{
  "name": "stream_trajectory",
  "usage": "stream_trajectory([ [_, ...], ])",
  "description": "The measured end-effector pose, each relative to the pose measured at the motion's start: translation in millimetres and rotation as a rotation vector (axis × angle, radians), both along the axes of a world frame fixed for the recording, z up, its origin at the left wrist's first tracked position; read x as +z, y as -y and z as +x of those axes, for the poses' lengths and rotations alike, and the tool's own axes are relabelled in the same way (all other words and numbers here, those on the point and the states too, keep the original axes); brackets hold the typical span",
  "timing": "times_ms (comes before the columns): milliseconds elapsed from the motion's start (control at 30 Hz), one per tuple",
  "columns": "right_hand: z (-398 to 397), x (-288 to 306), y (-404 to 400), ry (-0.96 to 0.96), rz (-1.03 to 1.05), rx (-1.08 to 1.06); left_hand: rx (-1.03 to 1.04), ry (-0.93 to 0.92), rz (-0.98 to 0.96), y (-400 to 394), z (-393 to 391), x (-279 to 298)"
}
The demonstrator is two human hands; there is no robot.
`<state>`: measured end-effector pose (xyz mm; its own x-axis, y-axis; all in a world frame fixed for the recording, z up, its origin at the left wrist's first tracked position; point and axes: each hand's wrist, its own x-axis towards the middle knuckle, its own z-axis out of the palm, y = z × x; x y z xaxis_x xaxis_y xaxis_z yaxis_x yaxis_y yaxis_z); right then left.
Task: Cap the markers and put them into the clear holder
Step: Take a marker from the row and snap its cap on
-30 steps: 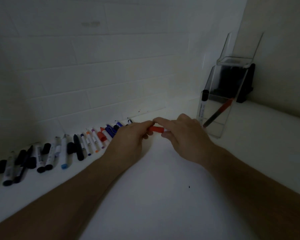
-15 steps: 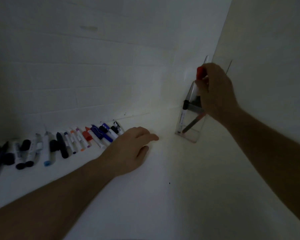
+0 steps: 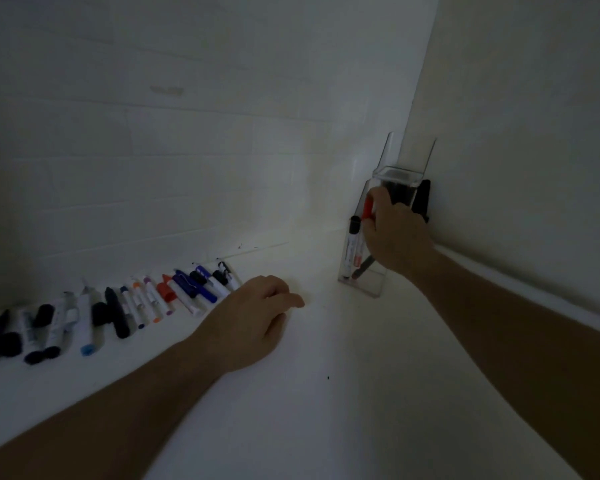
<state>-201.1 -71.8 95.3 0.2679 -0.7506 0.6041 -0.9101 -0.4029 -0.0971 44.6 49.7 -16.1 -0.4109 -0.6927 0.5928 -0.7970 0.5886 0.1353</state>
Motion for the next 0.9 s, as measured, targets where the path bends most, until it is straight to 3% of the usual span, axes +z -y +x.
stream_trajectory([
  [167, -8, -1, -3, 0.058, -0.009, 0.016, 0.002, 0.003, 0.018, -1, -1, 1],
  [333, -8, -8, -5, -0.119, 0.020, -0.077, 0.005, 0.000, 0.006, -2, -2, 3],
  [533, -9, -10, -6, -0.024, 0.095, 0.020, -0.008, 0.006, -0.010, -3, -1, 3],
  [667, -3, -20, -7, 0.098, -0.122, 0.006, 0.002, 0.016, -0.022, 0, 0, 4],
  [767, 10, -38, -20, 0.132, -0.294, 0.128, -0.012, 0.030, -0.025, 0, 3, 7],
  [833, 27, -54, -28, 0.160, -0.182, 0.282, 0.054, 0.031, -0.045, 0, 12, 18],
  [900, 50, -70, -31, 0.187, 0.120, 0.378, 0.234, -0.061, -0.089, 2, 33, 31],
])
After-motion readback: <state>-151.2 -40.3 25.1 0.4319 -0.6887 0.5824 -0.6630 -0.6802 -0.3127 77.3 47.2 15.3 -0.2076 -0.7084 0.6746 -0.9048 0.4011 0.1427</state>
